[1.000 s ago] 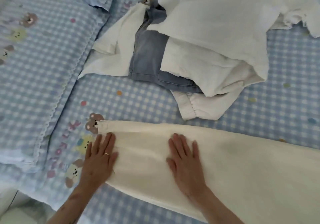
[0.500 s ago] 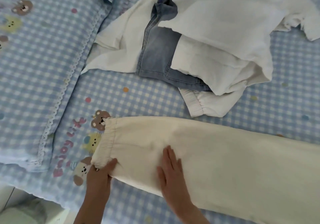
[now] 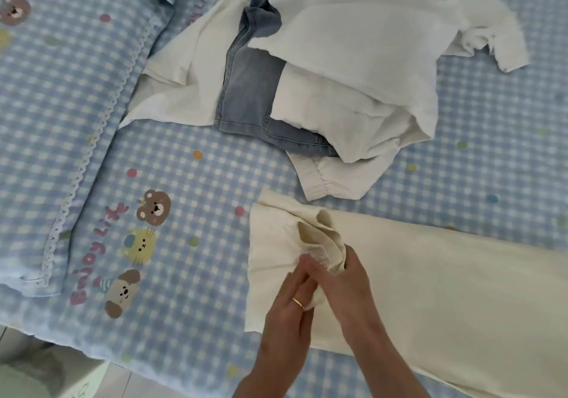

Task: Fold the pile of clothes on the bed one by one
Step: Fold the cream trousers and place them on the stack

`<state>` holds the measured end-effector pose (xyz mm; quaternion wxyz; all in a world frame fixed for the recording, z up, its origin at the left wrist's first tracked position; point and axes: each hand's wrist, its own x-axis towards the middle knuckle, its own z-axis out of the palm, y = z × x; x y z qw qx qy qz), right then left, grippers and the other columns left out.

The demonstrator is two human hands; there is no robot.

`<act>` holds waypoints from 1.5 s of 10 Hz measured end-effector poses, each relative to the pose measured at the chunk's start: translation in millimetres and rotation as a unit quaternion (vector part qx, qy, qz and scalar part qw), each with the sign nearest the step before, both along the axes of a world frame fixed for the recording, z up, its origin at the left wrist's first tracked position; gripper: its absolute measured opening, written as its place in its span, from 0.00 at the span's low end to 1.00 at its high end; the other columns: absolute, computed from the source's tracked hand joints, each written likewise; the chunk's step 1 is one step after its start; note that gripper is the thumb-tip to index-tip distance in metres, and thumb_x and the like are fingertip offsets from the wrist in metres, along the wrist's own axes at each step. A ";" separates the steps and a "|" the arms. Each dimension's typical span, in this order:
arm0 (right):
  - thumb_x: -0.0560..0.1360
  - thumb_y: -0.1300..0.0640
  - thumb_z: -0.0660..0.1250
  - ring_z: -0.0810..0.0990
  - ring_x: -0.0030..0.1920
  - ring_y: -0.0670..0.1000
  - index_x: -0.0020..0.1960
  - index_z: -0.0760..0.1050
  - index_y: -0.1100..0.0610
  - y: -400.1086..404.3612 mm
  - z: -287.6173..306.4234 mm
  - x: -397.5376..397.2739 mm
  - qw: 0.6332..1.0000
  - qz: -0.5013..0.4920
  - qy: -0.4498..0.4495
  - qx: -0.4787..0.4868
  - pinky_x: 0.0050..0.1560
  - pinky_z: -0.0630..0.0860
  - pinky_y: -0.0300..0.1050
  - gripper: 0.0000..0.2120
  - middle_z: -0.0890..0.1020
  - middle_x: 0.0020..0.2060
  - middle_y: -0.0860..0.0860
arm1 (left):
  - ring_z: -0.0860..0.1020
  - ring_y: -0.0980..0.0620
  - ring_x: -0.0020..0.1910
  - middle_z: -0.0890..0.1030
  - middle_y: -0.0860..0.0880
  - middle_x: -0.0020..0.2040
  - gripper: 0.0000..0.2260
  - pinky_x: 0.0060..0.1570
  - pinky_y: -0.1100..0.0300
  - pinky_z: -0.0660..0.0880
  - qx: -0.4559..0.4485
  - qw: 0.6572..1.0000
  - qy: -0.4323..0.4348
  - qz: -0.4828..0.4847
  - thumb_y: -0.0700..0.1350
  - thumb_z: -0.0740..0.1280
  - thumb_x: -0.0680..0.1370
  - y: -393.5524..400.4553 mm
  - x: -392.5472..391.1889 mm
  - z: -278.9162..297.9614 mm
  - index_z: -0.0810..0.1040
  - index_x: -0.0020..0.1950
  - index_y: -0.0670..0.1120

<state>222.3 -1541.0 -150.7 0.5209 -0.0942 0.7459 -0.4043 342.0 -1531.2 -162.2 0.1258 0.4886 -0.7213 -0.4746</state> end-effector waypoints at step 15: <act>0.79 0.51 0.59 0.64 0.71 0.61 0.76 0.54 0.62 276.6 -94.7 -249.2 0.855 -0.018 0.390 0.340 0.69 0.61 0.55 0.30 0.63 0.73 0.60 | 0.65 0.40 0.71 0.66 0.38 0.72 0.22 0.68 0.43 0.64 -0.207 0.892 -0.148 -0.374 0.45 0.62 0.77 97.6 -237.2 -80.8 0.69 0.69 0.37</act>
